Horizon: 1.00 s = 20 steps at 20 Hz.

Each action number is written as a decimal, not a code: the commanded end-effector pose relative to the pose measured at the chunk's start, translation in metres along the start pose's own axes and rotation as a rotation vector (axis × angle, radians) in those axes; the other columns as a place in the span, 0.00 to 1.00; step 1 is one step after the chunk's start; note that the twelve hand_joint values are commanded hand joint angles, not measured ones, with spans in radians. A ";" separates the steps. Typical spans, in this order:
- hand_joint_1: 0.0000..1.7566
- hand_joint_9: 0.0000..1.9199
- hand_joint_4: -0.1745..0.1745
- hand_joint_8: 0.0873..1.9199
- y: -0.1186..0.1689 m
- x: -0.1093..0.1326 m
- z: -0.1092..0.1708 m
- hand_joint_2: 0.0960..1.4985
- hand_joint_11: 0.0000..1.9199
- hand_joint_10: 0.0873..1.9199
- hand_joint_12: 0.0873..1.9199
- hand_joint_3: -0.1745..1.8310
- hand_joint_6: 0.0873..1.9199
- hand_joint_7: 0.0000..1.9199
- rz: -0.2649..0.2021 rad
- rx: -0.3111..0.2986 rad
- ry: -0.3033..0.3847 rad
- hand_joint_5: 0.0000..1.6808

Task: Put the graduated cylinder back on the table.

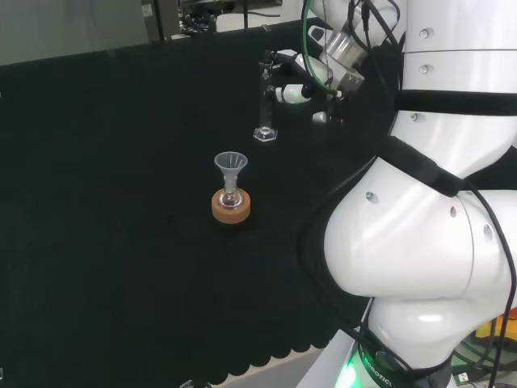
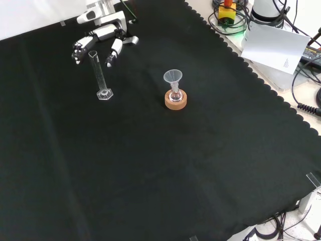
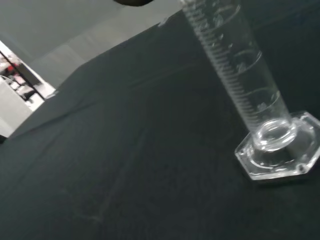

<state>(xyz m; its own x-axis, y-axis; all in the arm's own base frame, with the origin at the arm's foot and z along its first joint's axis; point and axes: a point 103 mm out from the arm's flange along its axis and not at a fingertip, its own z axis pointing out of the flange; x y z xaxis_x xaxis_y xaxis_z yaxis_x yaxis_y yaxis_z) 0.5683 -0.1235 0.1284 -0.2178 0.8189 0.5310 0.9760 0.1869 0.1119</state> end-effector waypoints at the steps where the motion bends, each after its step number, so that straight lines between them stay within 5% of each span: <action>1: 0.46 0.29 0.41 0.28 -0.026 0.016 -0.044 0.63 0.05 0.00 0.72 0.00 0.00 0.05 0.061 -0.022 -0.145 0.17; 20: 0.46 0.30 0.39 0.29 -0.090 0.114 -0.125 0.64 0.06 0.00 0.72 0.00 0.00 0.05 0.050 -0.086 -0.311 0.18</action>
